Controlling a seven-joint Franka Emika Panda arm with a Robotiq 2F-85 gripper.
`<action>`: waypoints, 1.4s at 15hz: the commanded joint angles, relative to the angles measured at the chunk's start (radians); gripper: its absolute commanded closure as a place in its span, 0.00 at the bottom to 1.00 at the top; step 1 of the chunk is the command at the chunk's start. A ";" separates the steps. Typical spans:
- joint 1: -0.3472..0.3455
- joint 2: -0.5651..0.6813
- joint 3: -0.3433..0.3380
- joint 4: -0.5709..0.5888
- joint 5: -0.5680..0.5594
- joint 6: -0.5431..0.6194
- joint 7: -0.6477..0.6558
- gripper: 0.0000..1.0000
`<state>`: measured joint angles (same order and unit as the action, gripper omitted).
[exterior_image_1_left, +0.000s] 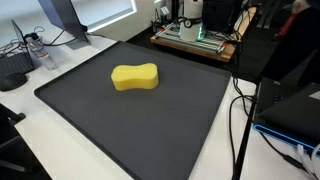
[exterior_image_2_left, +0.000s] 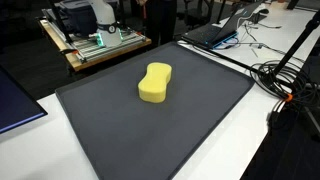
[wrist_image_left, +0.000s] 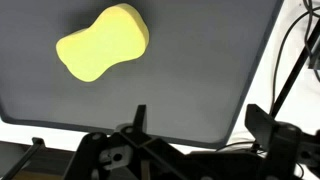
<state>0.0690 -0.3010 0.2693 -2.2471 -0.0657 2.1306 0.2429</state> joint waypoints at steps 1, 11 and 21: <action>0.023 0.002 -0.021 0.003 -0.008 -0.004 0.006 0.00; 0.023 0.002 -0.021 0.003 -0.008 -0.004 0.006 0.00; 0.002 0.195 0.013 0.045 -0.195 -0.013 0.198 0.00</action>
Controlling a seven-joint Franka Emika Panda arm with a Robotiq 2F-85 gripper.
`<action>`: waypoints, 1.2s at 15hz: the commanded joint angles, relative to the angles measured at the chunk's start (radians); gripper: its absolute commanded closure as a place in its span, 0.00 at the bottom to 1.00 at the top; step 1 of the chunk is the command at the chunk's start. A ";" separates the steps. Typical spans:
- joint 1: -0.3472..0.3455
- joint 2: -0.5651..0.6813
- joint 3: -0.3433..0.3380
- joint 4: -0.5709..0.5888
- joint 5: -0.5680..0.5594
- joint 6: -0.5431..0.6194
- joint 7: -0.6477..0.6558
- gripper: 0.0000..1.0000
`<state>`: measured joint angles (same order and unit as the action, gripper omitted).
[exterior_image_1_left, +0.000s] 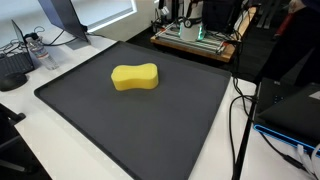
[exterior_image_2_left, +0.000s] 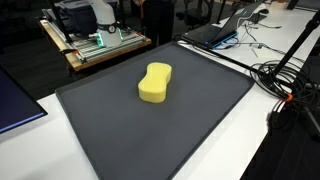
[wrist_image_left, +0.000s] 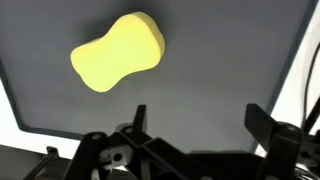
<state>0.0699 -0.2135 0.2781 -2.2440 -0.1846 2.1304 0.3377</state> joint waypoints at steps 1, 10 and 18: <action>0.009 0.142 -0.002 0.051 -0.084 -0.019 0.130 0.00; 0.130 0.429 -0.054 0.238 -0.260 -0.140 0.427 0.00; 0.252 0.658 -0.126 0.555 -0.231 -0.370 0.562 0.00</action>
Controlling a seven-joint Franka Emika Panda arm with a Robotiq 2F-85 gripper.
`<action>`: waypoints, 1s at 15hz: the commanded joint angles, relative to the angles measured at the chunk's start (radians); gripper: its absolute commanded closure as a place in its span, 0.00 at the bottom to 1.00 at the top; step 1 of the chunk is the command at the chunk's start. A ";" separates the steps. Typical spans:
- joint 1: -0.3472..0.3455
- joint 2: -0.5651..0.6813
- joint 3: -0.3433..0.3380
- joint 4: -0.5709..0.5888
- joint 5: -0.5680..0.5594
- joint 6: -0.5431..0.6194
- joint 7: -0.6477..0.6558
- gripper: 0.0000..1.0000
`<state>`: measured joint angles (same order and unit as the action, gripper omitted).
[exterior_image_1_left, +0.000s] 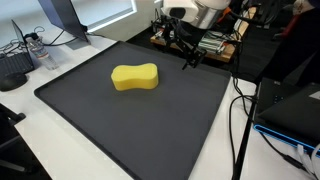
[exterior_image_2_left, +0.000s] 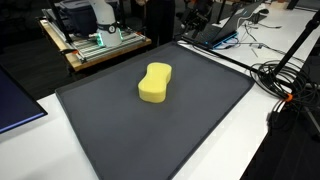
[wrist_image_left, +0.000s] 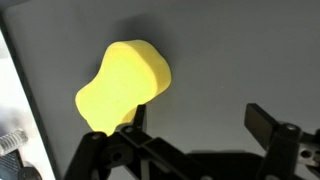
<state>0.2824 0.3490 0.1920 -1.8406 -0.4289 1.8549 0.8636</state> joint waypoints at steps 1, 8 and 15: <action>0.044 0.120 -0.054 0.194 0.022 -0.106 0.064 0.00; 0.004 0.255 -0.124 0.440 0.168 -0.173 0.070 0.00; -0.071 0.356 -0.201 0.666 0.316 -0.263 0.120 0.00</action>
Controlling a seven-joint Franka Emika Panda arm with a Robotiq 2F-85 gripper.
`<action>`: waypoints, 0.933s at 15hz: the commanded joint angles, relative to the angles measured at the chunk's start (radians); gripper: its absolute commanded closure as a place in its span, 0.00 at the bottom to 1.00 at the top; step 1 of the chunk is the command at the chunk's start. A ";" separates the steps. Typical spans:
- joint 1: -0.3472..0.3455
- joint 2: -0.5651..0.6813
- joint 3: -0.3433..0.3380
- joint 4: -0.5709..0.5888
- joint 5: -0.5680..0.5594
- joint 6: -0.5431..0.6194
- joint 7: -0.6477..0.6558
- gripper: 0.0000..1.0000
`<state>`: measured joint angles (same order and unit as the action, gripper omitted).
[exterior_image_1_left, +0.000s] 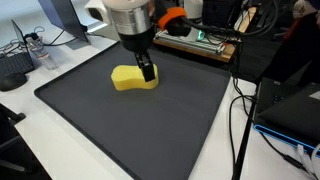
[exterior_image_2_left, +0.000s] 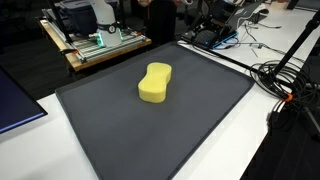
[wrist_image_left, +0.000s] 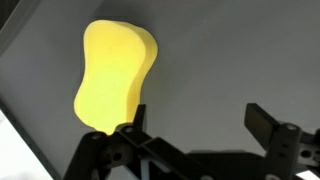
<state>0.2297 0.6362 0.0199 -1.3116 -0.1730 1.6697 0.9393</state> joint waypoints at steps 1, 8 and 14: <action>-0.025 0.087 -0.042 0.175 0.065 -0.102 0.066 0.00; -0.078 0.202 -0.094 0.420 0.074 -0.264 0.151 0.00; -0.184 0.241 -0.077 0.513 0.094 -0.238 0.062 0.00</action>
<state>0.0978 0.8363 -0.0715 -0.8802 -0.1163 1.4292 1.0644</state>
